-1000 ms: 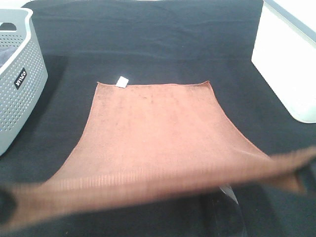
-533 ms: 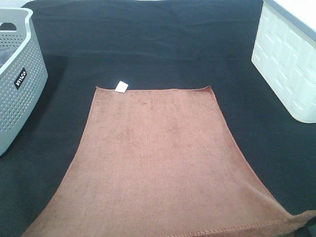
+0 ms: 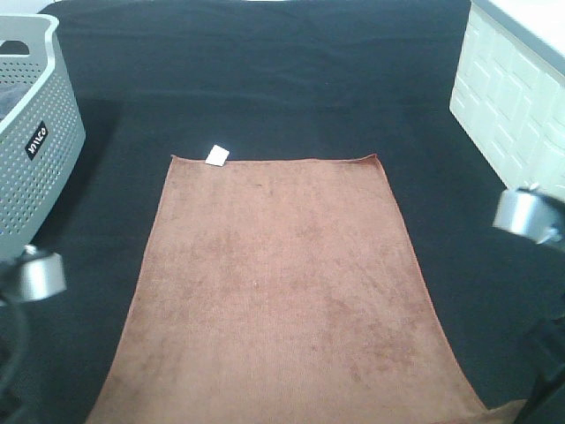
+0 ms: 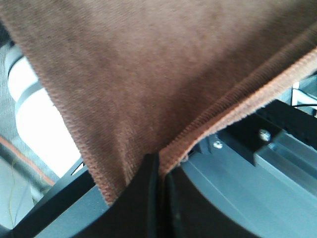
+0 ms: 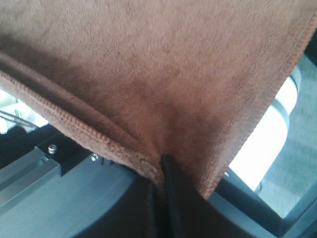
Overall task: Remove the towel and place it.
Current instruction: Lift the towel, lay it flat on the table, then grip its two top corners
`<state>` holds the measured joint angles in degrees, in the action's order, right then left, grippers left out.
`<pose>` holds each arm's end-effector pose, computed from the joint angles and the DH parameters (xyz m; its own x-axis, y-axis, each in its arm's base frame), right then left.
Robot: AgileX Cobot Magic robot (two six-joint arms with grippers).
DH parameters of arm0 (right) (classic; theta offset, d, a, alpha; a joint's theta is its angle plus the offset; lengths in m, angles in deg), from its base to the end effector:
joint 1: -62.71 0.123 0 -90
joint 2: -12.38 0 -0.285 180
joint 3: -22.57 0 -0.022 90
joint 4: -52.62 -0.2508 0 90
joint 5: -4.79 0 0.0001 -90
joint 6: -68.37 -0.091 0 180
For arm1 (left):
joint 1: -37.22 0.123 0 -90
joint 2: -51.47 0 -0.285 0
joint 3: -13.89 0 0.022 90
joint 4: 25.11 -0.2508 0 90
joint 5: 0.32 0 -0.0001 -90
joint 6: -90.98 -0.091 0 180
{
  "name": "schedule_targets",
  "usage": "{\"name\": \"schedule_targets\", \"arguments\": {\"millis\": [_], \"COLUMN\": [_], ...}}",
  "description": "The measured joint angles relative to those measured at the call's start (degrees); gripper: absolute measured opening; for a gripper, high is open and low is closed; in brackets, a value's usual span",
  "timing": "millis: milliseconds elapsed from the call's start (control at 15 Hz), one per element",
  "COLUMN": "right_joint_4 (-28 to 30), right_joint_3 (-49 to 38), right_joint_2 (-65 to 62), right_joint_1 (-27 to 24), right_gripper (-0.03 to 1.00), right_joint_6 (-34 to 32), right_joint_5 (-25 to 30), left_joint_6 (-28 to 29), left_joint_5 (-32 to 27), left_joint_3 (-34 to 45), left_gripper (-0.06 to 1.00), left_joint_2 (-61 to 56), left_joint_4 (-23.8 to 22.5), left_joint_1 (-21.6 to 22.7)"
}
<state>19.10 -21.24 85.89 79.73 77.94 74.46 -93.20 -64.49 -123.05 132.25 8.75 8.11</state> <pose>0.1271 0.0882 0.2230 -0.9660 -0.2428 0.0891 -0.1646 0.8427 0.5126 0.1262 -0.1225 0.2044 -0.9351 0.3128 0.1665 0.2016 0.8559 -0.4762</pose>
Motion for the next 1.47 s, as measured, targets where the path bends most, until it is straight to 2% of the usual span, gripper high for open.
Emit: {"name": "schedule_targets", "arguments": {"millis": [333,733,867,1000,1133,1267,1333,1400,1467], "right_joint_4": [1.0,1.4,2.6,4.3,4.6,4.5,4.5,4.5,4.5], "right_joint_3": [0.0,0.1,0.1,0.1,0.1,0.1,0.1,0.1,0.1], "right_joint_2": [14.5,23.8,24.2,24.2,24.2,24.2,24.2,23.9,23.3], "right_joint_1": [0.0,-0.2,-0.3,-0.6,-0.6,-0.7,-0.7,-0.7,-0.7], "right_gripper": [0.01,0.01,0.06,0.18,0.4,0.63,0.7,0.73,0.74], "right_joint_6": [4.2,8.3,9.2,9.3,9.3,9.3,9.3,9.3,9.3], "right_joint_5": [-5.2,-8.4,-9.1,-9.3,-9.4,-9.5,-9.6,-9.8,-10.2], "left_joint_6": [-2.5,-4.9,-4.9,-5.0,-4.9,-4.0,-4.0,-4.1,-4.6], "left_joint_5": [2.6,7.6,7.7,6.9,7.1,8.3,8.9,9.1,9.1], "left_joint_3": [0.0,0.2,0.2,0.5,0.8,0.8,0.8,0.8,0.8], "left_gripper": [0.0,0.0,0.0,0.02,0.23,0.59,0.72,0.8,0.82], "left_joint_2": [11.0,14.5,14.6,14.6,14.6,14.6,14.6,14.6,14.6], "left_joint_4": [1.1,1.5,1.9,1.2,0.9,2.0,3.3,4.1,4.9], "left_joint_1": [0.2,0.2,0.2,0.4,0.4,0.4,0.4,0.4,0.4]}}
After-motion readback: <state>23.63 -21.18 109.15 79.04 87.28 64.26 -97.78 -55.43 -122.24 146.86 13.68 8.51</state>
